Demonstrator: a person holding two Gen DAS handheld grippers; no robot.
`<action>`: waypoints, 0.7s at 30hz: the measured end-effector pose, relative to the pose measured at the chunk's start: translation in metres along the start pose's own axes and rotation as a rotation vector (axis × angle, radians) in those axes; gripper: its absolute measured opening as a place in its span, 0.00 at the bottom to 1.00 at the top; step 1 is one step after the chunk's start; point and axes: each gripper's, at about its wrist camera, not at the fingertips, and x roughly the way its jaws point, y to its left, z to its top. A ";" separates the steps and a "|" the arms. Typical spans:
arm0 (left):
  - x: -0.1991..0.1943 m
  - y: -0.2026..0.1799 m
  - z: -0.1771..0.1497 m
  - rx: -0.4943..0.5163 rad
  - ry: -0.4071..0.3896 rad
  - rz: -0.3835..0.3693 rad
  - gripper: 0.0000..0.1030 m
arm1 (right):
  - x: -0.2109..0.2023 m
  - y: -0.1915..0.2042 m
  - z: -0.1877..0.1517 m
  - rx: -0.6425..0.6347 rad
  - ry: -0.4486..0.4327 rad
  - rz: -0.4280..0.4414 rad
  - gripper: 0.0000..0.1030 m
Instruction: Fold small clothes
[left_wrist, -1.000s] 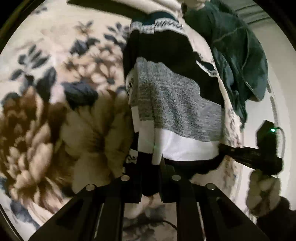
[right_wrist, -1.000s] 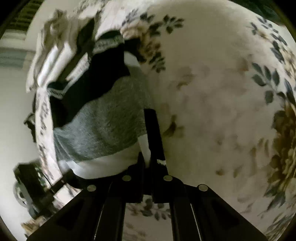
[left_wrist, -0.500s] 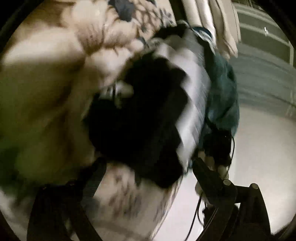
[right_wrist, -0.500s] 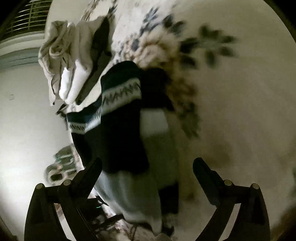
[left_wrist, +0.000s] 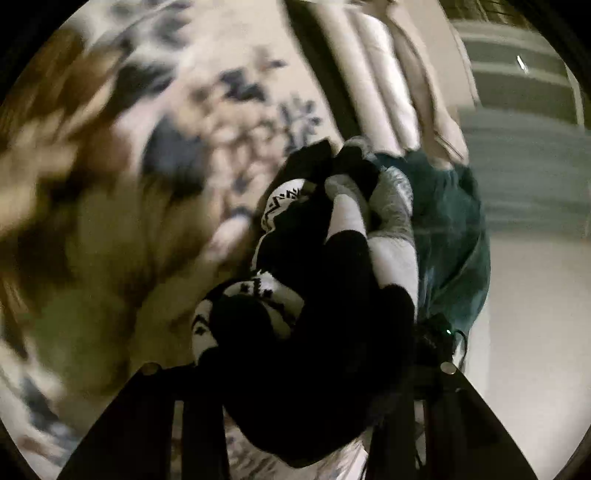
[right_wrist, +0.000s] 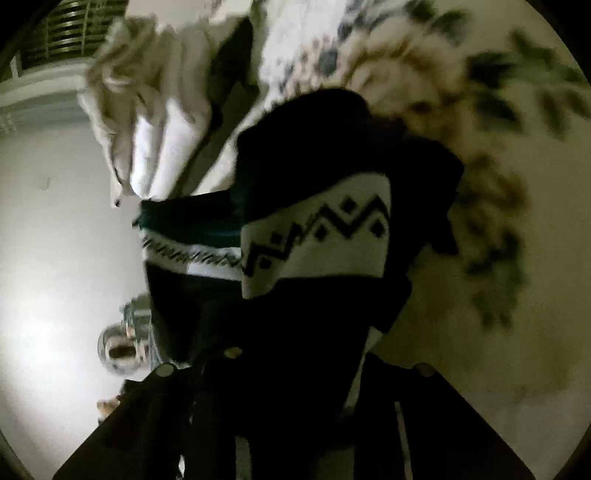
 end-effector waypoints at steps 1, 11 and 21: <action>-0.003 -0.006 0.008 0.034 0.028 -0.001 0.34 | -0.010 0.002 -0.015 0.010 -0.023 -0.008 0.18; 0.011 -0.010 -0.001 0.267 0.515 0.231 0.46 | -0.053 -0.017 -0.228 0.185 -0.058 -0.132 0.32; -0.100 0.025 -0.065 0.328 0.133 0.611 0.87 | -0.132 -0.044 -0.220 0.203 -0.112 -0.319 0.77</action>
